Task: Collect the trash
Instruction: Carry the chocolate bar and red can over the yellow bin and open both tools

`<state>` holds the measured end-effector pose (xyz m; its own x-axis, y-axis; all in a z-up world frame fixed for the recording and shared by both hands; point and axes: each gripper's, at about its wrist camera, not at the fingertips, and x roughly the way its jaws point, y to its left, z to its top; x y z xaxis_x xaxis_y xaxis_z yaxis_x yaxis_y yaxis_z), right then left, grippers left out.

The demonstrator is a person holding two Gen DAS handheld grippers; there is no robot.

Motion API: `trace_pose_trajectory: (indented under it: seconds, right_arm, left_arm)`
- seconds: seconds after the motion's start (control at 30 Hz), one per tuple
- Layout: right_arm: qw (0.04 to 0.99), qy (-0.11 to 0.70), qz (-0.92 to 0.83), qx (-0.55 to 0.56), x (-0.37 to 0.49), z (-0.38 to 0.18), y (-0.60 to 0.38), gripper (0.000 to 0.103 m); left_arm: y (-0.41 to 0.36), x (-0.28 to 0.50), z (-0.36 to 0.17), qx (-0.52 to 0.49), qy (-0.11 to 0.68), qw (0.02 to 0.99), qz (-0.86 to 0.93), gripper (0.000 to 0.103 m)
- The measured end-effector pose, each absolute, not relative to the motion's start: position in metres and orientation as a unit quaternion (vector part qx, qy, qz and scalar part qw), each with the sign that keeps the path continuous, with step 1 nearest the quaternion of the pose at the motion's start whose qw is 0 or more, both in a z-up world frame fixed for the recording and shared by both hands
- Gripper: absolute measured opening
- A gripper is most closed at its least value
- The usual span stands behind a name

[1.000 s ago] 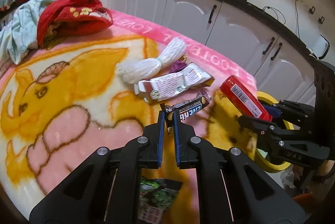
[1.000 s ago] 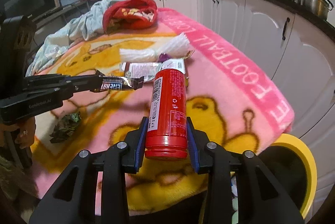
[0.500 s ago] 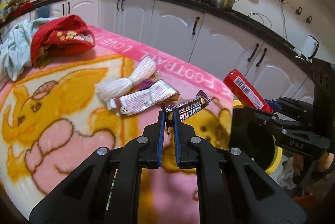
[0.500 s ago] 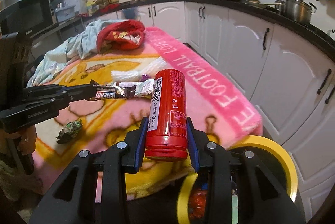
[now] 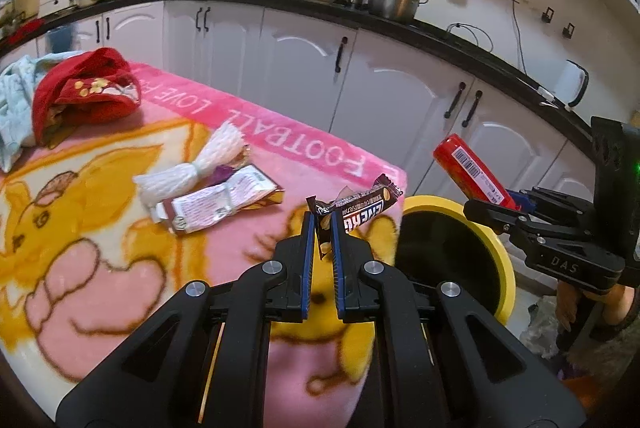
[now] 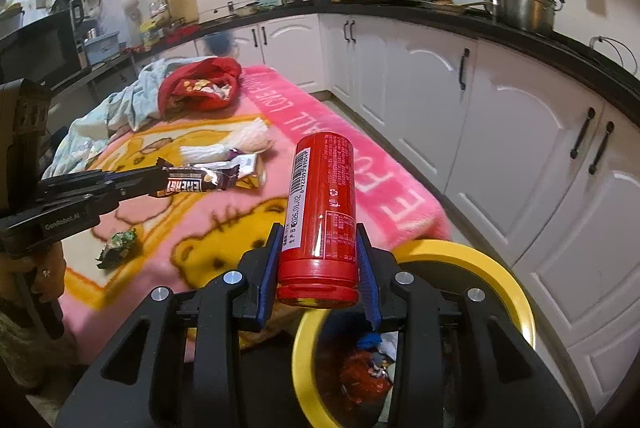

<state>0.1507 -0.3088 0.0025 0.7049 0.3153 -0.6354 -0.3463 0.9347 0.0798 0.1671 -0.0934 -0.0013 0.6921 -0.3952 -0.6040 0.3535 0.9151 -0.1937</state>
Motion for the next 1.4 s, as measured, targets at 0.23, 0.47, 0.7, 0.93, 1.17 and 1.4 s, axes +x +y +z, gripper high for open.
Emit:
trace_pose_trajectory:
  seconds: [0.23,0.47,0.7,0.93,1.17,1.4]
  right_arm:
    - [0.929,0.337,0.153,-0.018,0.138,0.001,-0.334,0.033]
    - [0.935,0.330,0.131,-0.014,0.127,0.001,-0.355,0.033]
    - [0.936,0.331,0.116,-0.003,0.122,-0.001,-0.374,0.033]
    - [0.936,0.337,0.104,0.002,0.119,-0.008,-0.389,0.033]
    - [0.930,0.355,0.093,0.000,0.119,-0.025,-0.400,0.033]
    - [0.922,0.377,0.091,0.001,0.121,-0.043,-0.407,0.033]
  left_arm:
    - [-0.115,0.164,-0.002,-0.024,0.332,0.917,-0.221,0.004]
    - [-0.140,0.160,-0.005,-0.005,0.334,0.912,-0.240,0.004]
    - [-0.160,0.159,-0.010,0.008,0.338,0.906,-0.253,0.004]
    - [-0.180,0.158,-0.018,0.020,0.342,0.901,-0.265,0.004]
    - [-0.199,0.157,-0.032,0.030,0.350,0.895,-0.276,0.005]
    - [-0.215,0.160,-0.050,0.038,0.370,0.884,-0.283,0.005]
